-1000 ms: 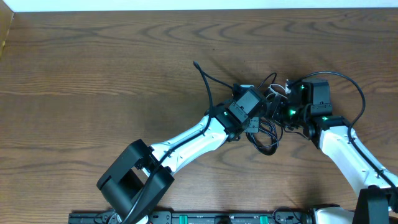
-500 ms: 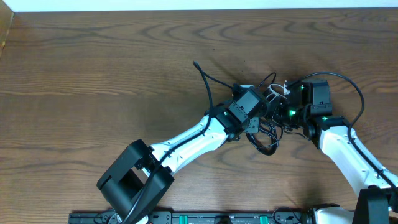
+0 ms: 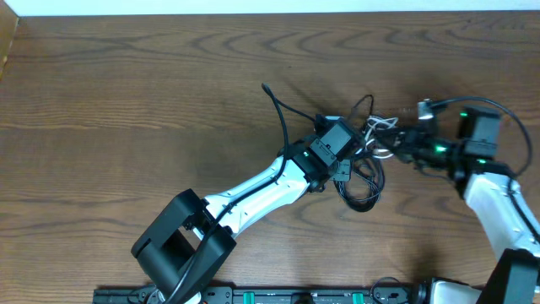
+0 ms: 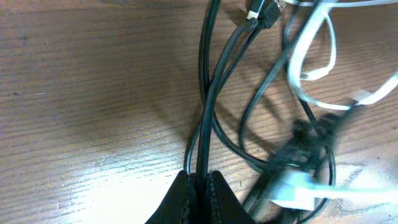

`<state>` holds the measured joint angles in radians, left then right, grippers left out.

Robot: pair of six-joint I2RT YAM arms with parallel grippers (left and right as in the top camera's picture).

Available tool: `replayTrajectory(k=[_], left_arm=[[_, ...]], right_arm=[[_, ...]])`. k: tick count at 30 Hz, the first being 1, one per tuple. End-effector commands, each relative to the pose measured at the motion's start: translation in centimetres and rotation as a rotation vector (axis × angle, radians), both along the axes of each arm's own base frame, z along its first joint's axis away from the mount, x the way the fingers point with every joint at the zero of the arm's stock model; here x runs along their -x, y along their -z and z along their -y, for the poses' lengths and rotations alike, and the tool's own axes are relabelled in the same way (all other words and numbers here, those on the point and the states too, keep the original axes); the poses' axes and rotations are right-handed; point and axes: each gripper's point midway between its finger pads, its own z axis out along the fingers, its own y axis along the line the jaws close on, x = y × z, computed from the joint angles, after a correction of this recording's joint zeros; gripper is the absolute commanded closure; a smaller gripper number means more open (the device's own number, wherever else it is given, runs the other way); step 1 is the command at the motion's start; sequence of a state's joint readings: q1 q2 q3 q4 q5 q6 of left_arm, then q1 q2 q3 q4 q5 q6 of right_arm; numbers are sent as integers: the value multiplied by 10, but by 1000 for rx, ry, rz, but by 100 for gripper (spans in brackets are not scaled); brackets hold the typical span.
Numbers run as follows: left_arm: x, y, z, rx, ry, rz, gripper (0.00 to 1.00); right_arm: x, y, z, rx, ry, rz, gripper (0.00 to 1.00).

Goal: Untangle cables

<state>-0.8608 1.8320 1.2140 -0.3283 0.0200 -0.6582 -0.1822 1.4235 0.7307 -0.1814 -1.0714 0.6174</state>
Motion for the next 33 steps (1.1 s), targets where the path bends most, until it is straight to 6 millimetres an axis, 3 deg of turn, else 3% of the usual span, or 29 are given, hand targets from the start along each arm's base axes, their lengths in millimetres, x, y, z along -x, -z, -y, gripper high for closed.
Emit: replayTrajectory(k=[1, 5, 10, 13, 16, 19, 23, 25, 29, 33], left_arm=[[-5, -1, -5, -9, -31, 21, 92], [-5, -2, -4, 5, -56, 11, 92], [-2, 0, -5, 2, -64, -4, 92], [-1, -1, -1, 10, -55, 1, 92], [4, 0, 0, 0, -45, -6, 92], [15, 9, -13, -72, -34, -44, 93], [24, 22, -57, -259, -99, -76, 93], [25, 24, -70, -314, -114, -79, 93], [25, 24, -72, -325, -117, -76, 92], [24, 23, -70, -314, -117, -72, 93]], right_arm=[[26, -37, -14, -176, -166, 94, 99], [30, -40, -17, -193, -190, 104, 99], [5, -55, 3, -167, -109, 187, 99], [0, -52, -5, -158, -87, 145, 99], [-11, -69, -15, -137, -106, 254, 99], [-36, -92, 1, -71, -5, 418, 99], [-63, -107, 52, 21, 196, 503, 99], [-70, -112, 81, 74, 268, 536, 98], [-73, -135, 154, 184, 419, 602, 98], [-61, -161, 228, 323, 560, 629, 98]])
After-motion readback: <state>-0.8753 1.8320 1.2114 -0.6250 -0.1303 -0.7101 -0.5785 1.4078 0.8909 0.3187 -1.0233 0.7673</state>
